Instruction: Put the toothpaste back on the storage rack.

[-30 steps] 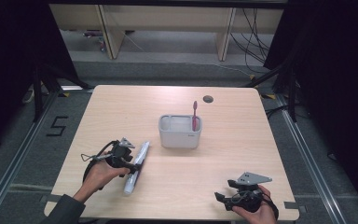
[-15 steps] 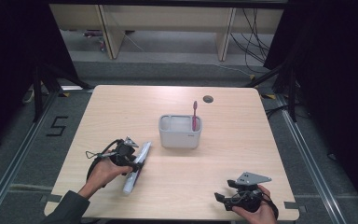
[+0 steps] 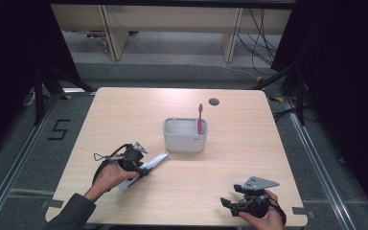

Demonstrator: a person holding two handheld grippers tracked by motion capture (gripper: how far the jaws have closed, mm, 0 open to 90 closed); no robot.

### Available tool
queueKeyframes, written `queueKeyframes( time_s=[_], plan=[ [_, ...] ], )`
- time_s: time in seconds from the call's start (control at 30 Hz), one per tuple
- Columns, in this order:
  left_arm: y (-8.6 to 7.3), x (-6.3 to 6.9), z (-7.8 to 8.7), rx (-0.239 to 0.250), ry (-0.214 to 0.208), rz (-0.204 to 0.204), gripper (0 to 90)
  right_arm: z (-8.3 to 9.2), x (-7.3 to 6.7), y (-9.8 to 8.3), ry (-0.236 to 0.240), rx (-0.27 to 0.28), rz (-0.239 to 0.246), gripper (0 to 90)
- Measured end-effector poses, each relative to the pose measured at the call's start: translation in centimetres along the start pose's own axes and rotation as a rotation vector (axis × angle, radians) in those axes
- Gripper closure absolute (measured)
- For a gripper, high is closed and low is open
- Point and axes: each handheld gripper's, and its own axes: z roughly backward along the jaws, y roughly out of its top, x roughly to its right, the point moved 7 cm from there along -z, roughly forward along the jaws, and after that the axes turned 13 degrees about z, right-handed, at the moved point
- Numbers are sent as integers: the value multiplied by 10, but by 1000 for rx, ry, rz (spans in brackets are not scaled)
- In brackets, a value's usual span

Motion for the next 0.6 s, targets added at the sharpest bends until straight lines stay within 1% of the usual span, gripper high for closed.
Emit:
queueKeyframes(
  time_s=[0.03, 0.1, 0.13, 0.17, 0.2, 0.23, 0.33, 0.4, 0.43, 0.47, 0.53, 0.57, 0.6],
  plan=[
    [0, 1, 1, -13, 1, -13, 593, -1, -1, 0, 7, -3, -5, 268],
    [1, 2, 3, -18, -11, -13, 607, -1, 0, 0, 5, -4, 0, 268],
    [1, 2, 4, -28, -17, -17, 618, 0, -2, 0, 1, -7, -10, 268],
    [2, 2, 5, -28, -24, -12, 634, 0, 0, 0, -4, -3, 10, 268],
    [2, 2, 5, -28, -24, -12, 646, 0, 0, 0, -4, -3, 10, 268],
    [2, 3, 6, -40, -27, -15, 652, 0, 0, 0, -5, -6, 11, 268],
    [1, 3, 5, -52, -25, -19, 651, 0, 0, 0, -5, -6, 10, 267],
    [-3, 2, 4, -99, -19, -45, 655, 0, -2, 0, 0, -7, -3, 268],
    [-3, 2, 3, -92, -15, -45, 653, 0, -1, 0, -1, -6, 0, 268],
    [-4, 3, 3, -98, -19, -32, 655, 0, -1, 0, -1, -6, 2, 267],
    [-4, 4, 3, -100, -28, -36, 674, 0, 0, 0, -5, -7, 9, 268],
    [-4, 5, 2, -102, -32, -40, 685, 0, -2, 0, 0, -9, -3, 268],
    [-5, 6, 2, -117, -39, -47, 696, 0, -2, 0, 0, -12, -1, 268]
  ],
)
